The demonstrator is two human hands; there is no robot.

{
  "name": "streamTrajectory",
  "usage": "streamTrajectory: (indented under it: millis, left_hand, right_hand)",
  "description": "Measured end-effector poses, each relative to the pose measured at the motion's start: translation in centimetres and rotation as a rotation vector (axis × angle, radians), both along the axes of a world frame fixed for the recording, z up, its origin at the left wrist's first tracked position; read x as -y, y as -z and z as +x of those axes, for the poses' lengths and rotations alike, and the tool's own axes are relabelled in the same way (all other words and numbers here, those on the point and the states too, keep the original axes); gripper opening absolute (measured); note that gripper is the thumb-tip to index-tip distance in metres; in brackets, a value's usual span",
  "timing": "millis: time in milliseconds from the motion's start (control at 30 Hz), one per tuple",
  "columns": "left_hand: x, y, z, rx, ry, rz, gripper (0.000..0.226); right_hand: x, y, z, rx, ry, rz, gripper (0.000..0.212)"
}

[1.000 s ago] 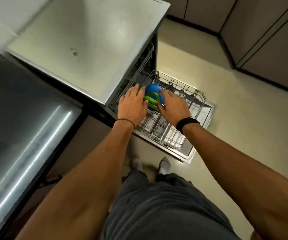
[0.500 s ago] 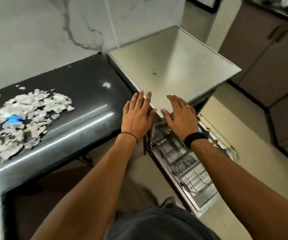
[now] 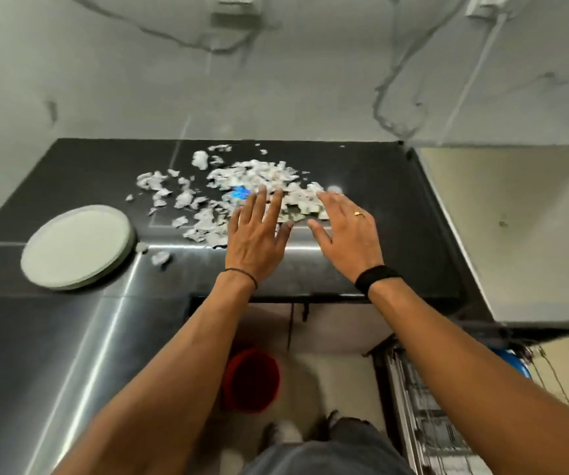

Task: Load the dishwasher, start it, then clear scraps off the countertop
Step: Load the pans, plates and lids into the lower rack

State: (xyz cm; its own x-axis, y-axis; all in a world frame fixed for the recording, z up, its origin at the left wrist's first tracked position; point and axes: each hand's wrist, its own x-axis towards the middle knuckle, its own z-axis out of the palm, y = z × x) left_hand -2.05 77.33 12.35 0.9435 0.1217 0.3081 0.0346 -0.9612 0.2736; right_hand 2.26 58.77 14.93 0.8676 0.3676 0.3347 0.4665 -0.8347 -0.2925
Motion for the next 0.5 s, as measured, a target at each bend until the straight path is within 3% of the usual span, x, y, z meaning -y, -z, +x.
streamTrajectory:
  millis: [200,500]
  left_hand:
    - [-9.6,0.3,-3.9,-0.034,-0.268,-0.013,0.063]
    - [-19.4,1.0,-9.6,-0.088,-0.72,0.034,0.064]
  right_hand:
    - [-11.8,0.2,0.8,-0.022,-0.261,-0.011,0.064]
    - [-27.4,2.5,1.5,-0.058,-0.696,-0.015,0.051]
